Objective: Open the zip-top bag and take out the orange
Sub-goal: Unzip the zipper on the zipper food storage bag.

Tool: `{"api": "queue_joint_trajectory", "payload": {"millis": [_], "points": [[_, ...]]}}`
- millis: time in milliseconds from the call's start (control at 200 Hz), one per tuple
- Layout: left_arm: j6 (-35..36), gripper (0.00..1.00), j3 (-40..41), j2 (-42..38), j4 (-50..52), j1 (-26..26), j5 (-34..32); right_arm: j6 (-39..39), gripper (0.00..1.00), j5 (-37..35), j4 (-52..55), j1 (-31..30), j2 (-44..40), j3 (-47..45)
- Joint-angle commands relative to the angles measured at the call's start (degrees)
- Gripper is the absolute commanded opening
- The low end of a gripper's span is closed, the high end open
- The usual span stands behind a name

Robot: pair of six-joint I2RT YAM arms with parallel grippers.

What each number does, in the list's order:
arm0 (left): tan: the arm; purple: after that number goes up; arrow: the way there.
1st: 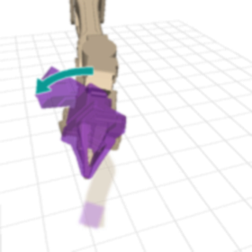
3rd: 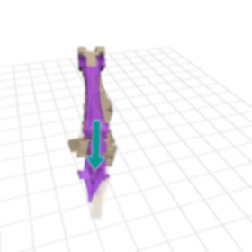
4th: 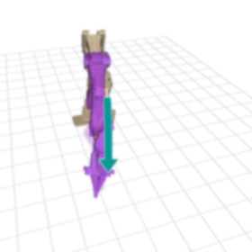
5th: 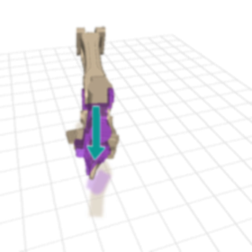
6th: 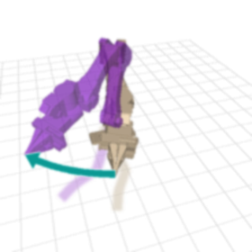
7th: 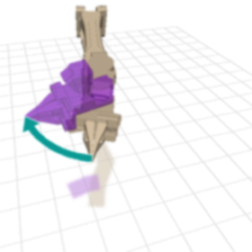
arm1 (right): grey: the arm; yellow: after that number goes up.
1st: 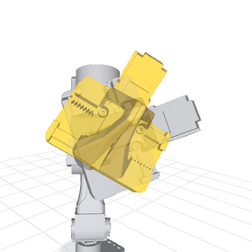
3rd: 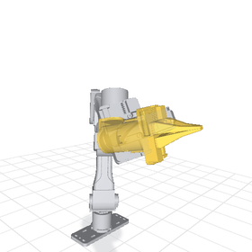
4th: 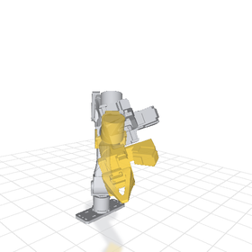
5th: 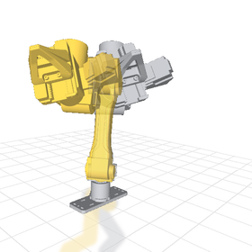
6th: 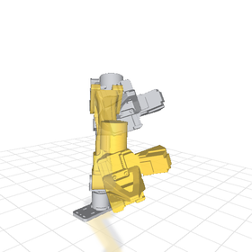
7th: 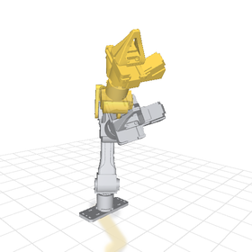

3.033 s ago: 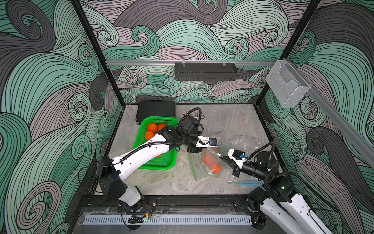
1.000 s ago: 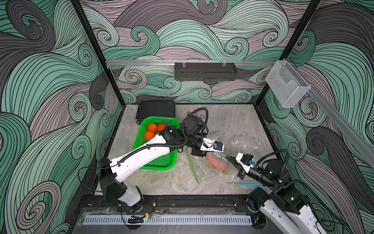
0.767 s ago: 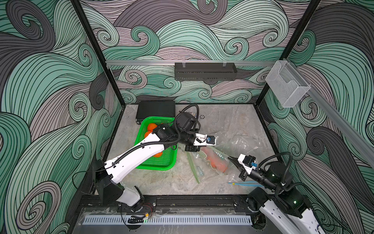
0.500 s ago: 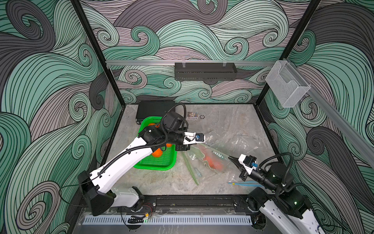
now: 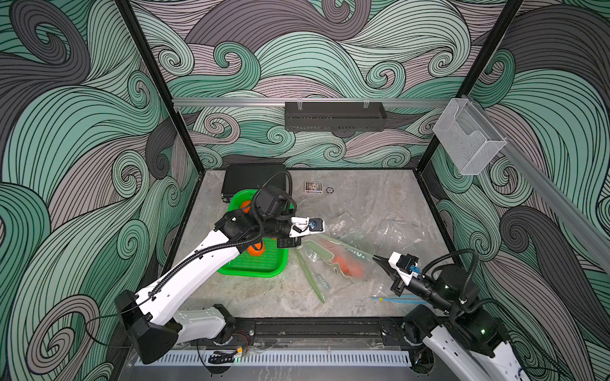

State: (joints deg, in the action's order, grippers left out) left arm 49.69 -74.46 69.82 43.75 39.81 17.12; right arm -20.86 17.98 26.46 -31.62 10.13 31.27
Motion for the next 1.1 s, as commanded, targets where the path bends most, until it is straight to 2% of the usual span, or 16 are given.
{"api": "queue_joint_trajectory", "payload": {"millis": [0,400,610,700,780,841,866,1026,1096], "points": [[-0.3,0.02,1.1,-2.1,1.6,-2.5,-5.6,0.2,0.00,-2.0,1.0,0.0,-1.3,2.0],[-1.5,0.04,3.6,-4.7,-0.1,-4.4,-4.5,0.3,0.00,-1.6,1.1,0.0,-1.2,1.8],[-2.0,0.00,4.4,-4.7,-1.7,-4.5,-3.0,0.8,0.00,-0.8,1.1,0.0,-0.6,1.9],[-1.6,0.00,4.6,-4.6,-2.2,-4.5,-2.0,3.3,0.00,4.5,1.1,0.0,0.8,2.7],[-1.1,0.00,5.2,-4.6,-1.6,-4.5,-0.8,10.7,0.26,12.9,0.8,0.0,4.6,5.6],[-1.1,0.00,6.4,-5.1,-1.4,-4.4,-0.5,18.4,0.49,15.8,1.7,0.0,9.1,10.2],[-1.2,0.00,7.1,-5.5,-1.5,-4.3,-0.5,20.3,0.54,16.6,3.0,0.0,11.6,12.5],[-1.8,0.00,12.5,-9.3,-2.4,-4.4,-0.2,30.8,0.66,15.8,9.6,0.0,25.1,24.5],[-2.1,0.00,14.0,-10.8,-1.5,-4.4,0.1,36.5,0.66,8.7,10.8,0.0,28.0,25.6]]}}
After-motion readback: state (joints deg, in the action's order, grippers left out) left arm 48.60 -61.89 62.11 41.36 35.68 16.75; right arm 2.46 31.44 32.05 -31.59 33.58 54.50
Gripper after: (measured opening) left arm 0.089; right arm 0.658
